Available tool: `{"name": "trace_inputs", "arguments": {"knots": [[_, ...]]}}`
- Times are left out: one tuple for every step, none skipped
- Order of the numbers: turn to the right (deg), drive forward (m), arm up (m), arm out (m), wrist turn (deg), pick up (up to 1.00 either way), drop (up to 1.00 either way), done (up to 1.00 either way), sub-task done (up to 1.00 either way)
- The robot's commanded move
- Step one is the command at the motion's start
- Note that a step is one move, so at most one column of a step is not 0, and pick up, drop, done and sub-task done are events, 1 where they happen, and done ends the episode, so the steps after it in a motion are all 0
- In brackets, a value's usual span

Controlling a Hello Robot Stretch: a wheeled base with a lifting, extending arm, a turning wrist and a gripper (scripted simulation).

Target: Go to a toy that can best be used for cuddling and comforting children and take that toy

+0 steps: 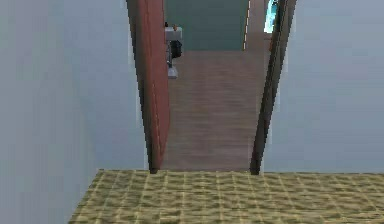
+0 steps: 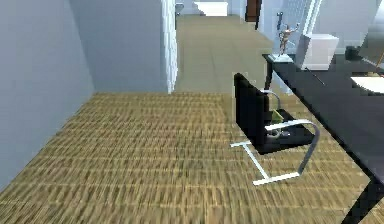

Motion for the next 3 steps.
{"name": "trace_inputs", "arguments": {"knots": [[0.0, 1.00, 0.00, 0.00, 0.0, 0.00, 0.00, 0.00, 0.00], [6.0, 0.00, 0.00, 0.00, 0.0, 0.00, 0.00, 0.00, 0.00], [0.0, 0.75, 0.00, 0.00, 0.0, 0.00, 0.00, 0.00, 0.00]]}}
